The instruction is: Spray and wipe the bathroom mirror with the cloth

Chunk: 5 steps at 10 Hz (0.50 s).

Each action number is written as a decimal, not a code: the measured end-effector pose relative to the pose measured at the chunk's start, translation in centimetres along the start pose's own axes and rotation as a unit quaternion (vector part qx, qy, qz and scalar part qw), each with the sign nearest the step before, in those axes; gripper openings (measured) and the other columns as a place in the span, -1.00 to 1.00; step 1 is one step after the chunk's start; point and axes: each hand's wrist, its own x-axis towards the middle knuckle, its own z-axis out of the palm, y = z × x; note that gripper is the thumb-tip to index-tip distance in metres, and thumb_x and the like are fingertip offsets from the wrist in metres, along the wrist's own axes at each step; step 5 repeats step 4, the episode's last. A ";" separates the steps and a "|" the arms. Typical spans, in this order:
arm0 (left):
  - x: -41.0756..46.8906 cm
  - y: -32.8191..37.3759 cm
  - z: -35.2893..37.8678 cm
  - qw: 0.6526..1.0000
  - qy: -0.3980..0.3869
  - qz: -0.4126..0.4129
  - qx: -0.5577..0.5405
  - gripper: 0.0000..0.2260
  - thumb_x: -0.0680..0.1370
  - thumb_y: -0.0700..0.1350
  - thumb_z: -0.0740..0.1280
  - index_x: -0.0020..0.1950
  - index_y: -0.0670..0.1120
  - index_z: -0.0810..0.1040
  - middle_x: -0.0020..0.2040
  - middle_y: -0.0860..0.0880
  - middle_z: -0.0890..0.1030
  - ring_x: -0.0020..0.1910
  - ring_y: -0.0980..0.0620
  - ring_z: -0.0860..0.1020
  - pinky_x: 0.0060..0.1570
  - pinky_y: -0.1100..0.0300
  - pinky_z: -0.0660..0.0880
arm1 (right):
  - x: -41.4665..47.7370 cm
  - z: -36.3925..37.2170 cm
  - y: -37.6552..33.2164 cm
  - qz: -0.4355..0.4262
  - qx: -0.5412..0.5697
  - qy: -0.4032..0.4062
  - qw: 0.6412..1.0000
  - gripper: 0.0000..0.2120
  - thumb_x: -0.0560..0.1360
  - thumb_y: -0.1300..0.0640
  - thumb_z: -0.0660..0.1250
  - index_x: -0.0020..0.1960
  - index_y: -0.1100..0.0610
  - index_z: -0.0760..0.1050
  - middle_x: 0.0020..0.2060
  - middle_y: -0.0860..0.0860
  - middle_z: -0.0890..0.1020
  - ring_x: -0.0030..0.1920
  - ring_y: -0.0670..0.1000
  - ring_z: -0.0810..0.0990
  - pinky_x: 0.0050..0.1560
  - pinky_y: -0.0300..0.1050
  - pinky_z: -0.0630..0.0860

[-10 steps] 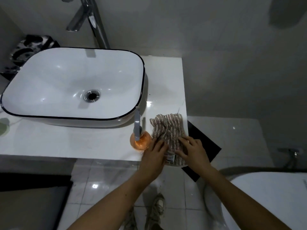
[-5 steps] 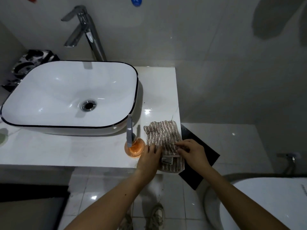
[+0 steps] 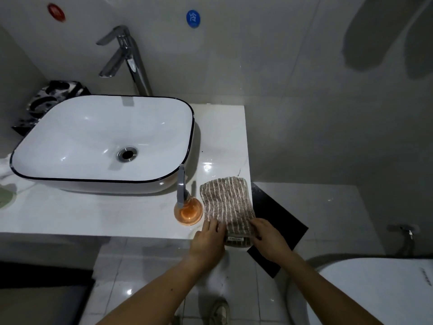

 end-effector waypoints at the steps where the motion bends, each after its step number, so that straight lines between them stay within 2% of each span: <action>1: -0.7 -0.3 -0.8 0.996 -0.077 0.001 -0.033 -0.54 0.50 -0.09 0.22 0.39 -0.09 0.24 0.35 -0.13 0.33 0.31 -0.12 0.33 0.21 -0.03 0.42 | -0.3 -0.3 -0.8 0.008 -0.061 -0.027 0.998 -0.50 0.54 0.11 0.20 0.44 0.14 0.20 0.43 0.06 0.25 0.37 0.07 0.30 0.35 -0.14 0.24; 2: -1.2 -0.4 -2.6 0.991 -0.125 0.026 -0.045 -0.50 0.51 -0.07 0.22 0.43 -0.08 0.22 0.41 -0.14 0.32 0.34 -0.13 0.34 0.25 -0.03 0.40 | -0.6 -0.9 -2.1 0.015 -0.096 -0.033 0.995 -0.62 0.50 0.13 0.20 0.31 0.13 0.36 0.30 0.05 0.40 0.27 0.11 0.40 0.23 -0.09 0.34; 3: -1.7 -0.5 -5.2 0.991 -0.098 0.053 -0.071 -0.54 0.53 -0.08 0.18 0.42 -0.10 0.27 0.41 -0.13 0.35 0.30 -0.13 0.38 0.22 0.01 0.42 | -0.7 -1.4 -3.9 0.029 -0.117 -0.029 0.992 -0.55 0.50 0.09 0.21 0.37 0.13 0.31 0.37 0.09 0.34 0.30 0.11 0.35 0.28 -0.12 0.30; 4: -2.4 -1.0 -8.3 0.991 -0.061 0.078 -0.095 -0.53 0.52 -0.10 0.19 0.43 -0.11 0.26 0.43 -0.13 0.35 0.35 -0.13 0.37 0.28 0.05 0.36 | -1.0 -1.8 -7.1 0.015 -0.139 -0.001 0.990 -0.60 0.49 0.10 0.20 0.31 0.15 0.36 0.31 0.11 0.40 0.27 0.11 0.38 0.21 -0.16 0.31; 5: -2.4 -1.0 -8.3 0.991 -0.061 0.078 -0.095 -0.53 0.52 -0.10 0.19 0.43 -0.11 0.26 0.43 -0.13 0.35 0.35 -0.13 0.37 0.28 0.05 0.36 | -1.0 -1.8 -7.1 0.015 -0.139 -0.001 0.990 -0.60 0.49 0.10 0.20 0.31 0.15 0.36 0.31 0.11 0.40 0.27 0.11 0.38 0.21 -0.16 0.31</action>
